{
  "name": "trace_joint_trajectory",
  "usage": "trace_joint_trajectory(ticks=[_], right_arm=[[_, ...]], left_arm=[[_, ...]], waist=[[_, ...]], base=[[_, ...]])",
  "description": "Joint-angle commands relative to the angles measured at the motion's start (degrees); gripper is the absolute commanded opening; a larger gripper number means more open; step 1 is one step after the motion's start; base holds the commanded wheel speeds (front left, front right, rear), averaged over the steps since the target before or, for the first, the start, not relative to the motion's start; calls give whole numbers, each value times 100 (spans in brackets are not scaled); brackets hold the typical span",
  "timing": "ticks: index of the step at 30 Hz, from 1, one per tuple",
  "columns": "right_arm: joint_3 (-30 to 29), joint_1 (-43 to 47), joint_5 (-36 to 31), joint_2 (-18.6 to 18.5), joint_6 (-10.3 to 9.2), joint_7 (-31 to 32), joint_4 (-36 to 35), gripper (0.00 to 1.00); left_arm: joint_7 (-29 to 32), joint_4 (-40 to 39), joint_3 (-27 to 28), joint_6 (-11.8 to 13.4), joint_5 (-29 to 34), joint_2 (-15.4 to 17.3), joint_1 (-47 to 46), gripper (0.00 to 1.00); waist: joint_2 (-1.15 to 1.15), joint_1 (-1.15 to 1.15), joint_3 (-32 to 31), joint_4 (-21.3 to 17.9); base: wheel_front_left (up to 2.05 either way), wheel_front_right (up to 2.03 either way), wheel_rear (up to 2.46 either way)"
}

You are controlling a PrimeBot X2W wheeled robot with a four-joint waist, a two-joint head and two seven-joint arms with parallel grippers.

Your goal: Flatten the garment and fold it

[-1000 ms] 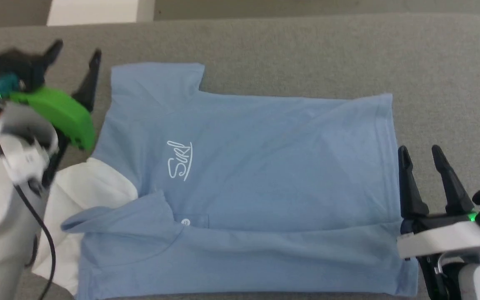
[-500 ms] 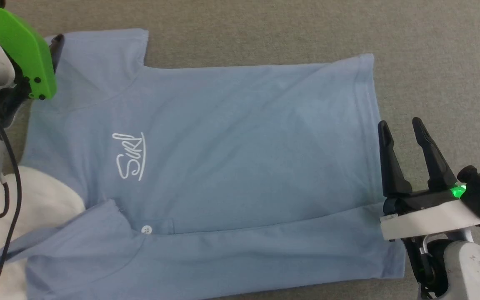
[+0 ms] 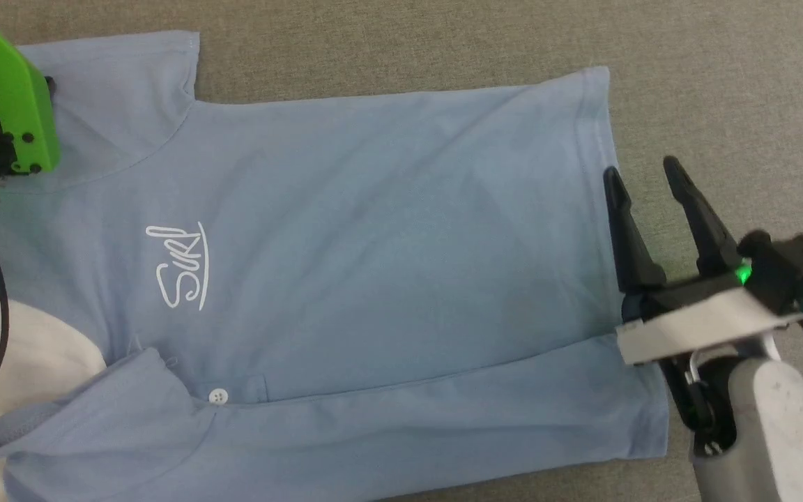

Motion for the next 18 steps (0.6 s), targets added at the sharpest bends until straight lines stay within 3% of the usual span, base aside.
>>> trace_joint_trajectory(ticks=[1, 7, 11, 18], right_arm=[[48, -260, -49, -75, -8, 121, 44, 100], [158, -1374, -28, -269, -8, 903, 499, 100], [79, -2083, 38, -241, -8, 1906, 1109, 100], [-314, -3337, -463, -33, -8, 4394, 2327, 100]], left_arm=[[-6, 17, -34, -17, -23, 54, 169, 0], [-201, -62, -43, -82, -20, 67, 171, 0], [-292, -74, -65, -132, -23, 45, 124, 0], [-481, -67, -168, -270, -4, -46, -75, 0]], waist=[[34, 0, -8, 8], [34, 0, 6, 62], [34, 0, 28, 115], [34, 0, 137, 264]], base=[[0, 0, 0], [0, 0, 0], [0, 0, 0], [0, 0, 0]])
